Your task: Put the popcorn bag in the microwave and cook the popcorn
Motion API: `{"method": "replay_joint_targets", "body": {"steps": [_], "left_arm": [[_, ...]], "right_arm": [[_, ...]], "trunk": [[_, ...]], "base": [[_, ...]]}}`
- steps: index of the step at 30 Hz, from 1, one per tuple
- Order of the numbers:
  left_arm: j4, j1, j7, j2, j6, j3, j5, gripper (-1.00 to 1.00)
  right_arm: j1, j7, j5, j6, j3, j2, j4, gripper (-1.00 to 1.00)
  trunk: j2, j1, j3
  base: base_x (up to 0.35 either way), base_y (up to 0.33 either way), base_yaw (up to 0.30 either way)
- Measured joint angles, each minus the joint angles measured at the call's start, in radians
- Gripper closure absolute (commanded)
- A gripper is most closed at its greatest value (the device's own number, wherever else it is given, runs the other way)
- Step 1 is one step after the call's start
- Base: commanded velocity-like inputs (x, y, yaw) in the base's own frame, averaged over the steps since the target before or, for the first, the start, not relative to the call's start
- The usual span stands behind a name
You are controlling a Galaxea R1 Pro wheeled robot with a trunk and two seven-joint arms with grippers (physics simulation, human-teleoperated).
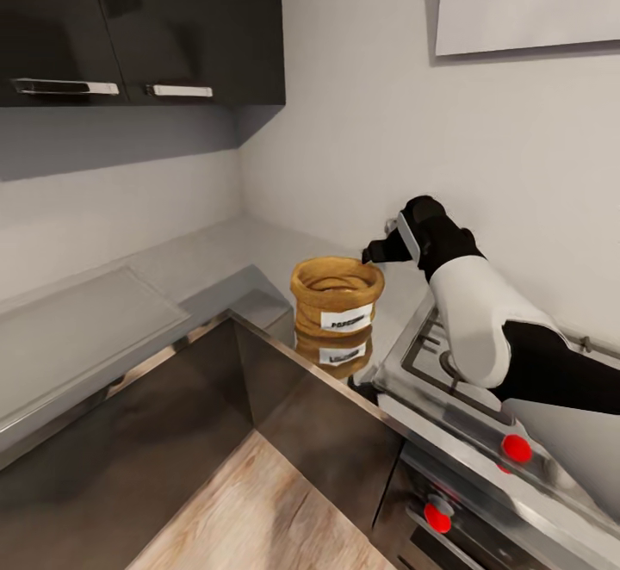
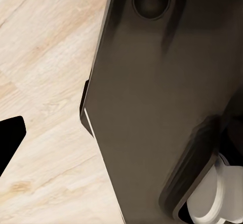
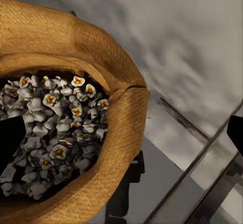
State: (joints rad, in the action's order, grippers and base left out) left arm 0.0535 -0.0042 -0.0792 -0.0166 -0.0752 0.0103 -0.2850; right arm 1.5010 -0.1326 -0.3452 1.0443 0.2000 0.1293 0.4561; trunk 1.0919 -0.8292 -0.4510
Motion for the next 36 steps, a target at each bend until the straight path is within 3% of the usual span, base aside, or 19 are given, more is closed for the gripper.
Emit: {"method": "replay_joint_targets", "body": {"steps": [13,19,30,36], "left_arm": [[-0.001,0.0,0.008,0.0,0.0,-0.003,0.003,-1.0],[-0.001,0.0,0.007,0.0,0.0,-0.002,0.002,-1.0],[-0.001,0.0,0.007,0.0,0.0,-0.003,0.003,-1.0],[-0.001,0.0,0.006,0.0,0.0,-0.001,0.002,-1.0]], "right_arm": [[-0.015,-0.002,0.002,-0.002,0.0,0.0,-0.042,-1.0],[-0.018,-0.004,0.002,-0.131,0.001,-0.007,-0.153,-1.0],[-0.018,-0.003,0.004,-0.144,0.001,-0.007,-0.161,-1.0],[-0.034,-0.004,0.002,-0.192,0.002,-0.008,-0.177,-1.0]], "trunk": [[0.0,0.0,0.0],[0.0,0.0,0.0],[0.0,0.0,0.0],[0.0,0.0,0.0]], "base": [[0.105,0.0,0.0],[0.0,0.0,0.0],[0.038,0.0,0.0],[0.003,0.0,0.0]]}}
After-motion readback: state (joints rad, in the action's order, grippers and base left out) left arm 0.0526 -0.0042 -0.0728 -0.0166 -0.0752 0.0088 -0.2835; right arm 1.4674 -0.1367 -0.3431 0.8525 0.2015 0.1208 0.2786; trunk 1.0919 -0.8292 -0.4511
